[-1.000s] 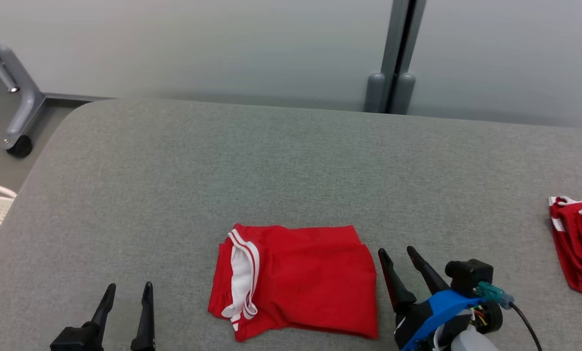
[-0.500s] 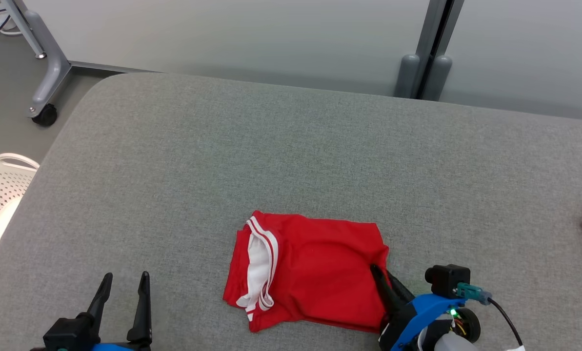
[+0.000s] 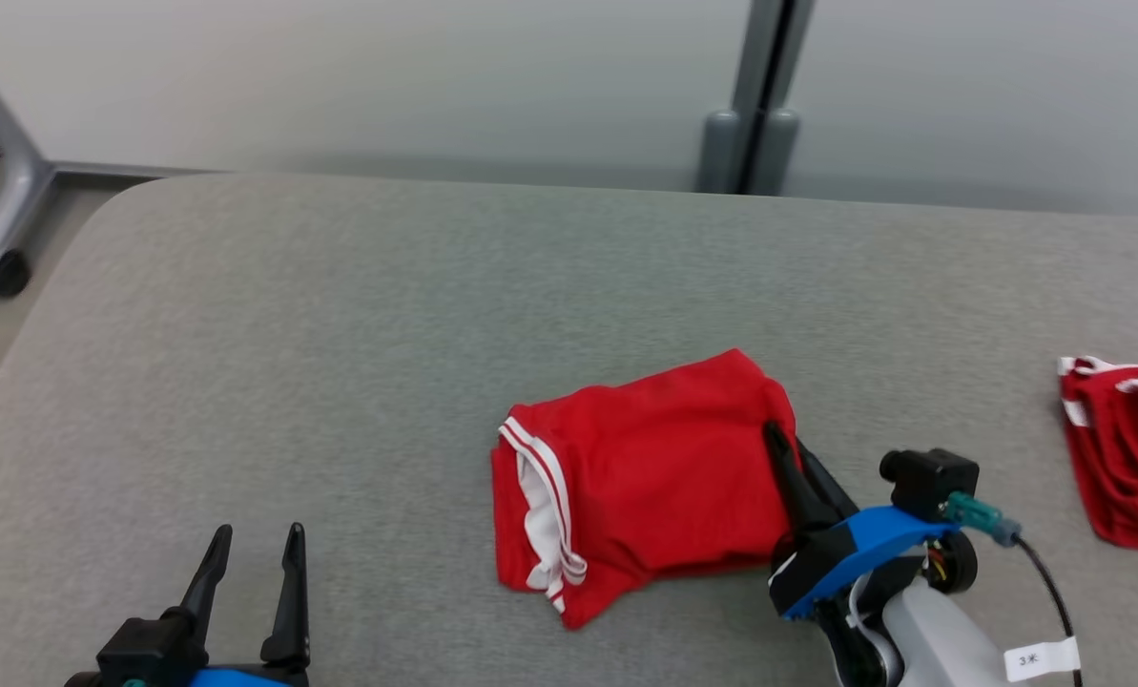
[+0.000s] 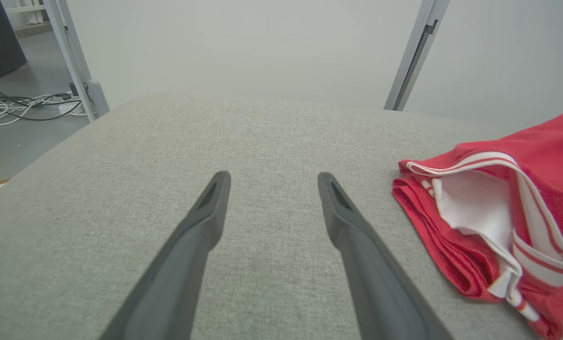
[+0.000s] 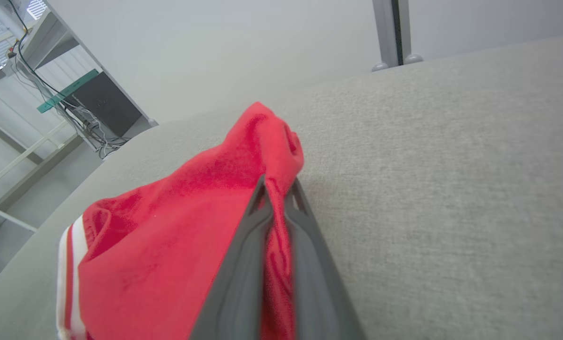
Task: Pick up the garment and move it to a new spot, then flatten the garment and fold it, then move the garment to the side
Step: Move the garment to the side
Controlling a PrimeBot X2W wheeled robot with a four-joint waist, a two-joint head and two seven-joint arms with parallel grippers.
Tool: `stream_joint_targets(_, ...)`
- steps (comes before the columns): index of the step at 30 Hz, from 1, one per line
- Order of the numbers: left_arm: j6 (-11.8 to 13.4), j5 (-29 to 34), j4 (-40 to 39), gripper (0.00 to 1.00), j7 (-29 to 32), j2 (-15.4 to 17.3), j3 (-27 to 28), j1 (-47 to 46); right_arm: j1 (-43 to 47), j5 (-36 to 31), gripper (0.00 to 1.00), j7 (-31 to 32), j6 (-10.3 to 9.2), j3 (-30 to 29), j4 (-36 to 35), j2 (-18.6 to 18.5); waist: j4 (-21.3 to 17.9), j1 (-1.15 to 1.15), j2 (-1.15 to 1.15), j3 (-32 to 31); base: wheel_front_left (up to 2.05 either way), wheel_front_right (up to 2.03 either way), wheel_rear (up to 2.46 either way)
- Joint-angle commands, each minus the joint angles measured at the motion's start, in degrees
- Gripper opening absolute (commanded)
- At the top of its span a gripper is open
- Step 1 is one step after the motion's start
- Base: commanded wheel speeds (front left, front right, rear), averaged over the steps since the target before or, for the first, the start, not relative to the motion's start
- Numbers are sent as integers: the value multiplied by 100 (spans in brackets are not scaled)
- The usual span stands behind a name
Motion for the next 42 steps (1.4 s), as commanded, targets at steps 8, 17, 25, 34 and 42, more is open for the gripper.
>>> stream_joint_targets(8, 11, 197, -174, 100, -10, -215, -145, 133, 232, -287, 0, -29, 0, -126, -760, -37, -1367, 0, -1, -353, 0, 0, 0)
stream_joint_targets(17, 11, 283, -455, 100, -10, -294, -333, 78, 599, -282, 0, -29, 0, 132, -1230, -33, -2946, 0, -1, -189, 0, 0, 0)
stream_joint_targets(25, 11, 318, -668, 100, -11, -157, -507, 57, 1109, -324, 0, -27, 0, 104, -1808, -33, -3747, 0, -1, 112, 0, 0, 0)
stream_joint_targets(34, 11, 199, -815, 100, -10, 126, -643, 76, 1251, -739, 0, -27, 1, 2, -2199, -27, -3763, 0, -1, 448, 0, 0, 0)
stream_joint_targets(42, 11, 84, -903, 100, -10, 428, -670, 80, 144, -1767, 0, -29, 0, -478, -1678, -29, -3161, 0, -1, 785, 0, 0, 0)
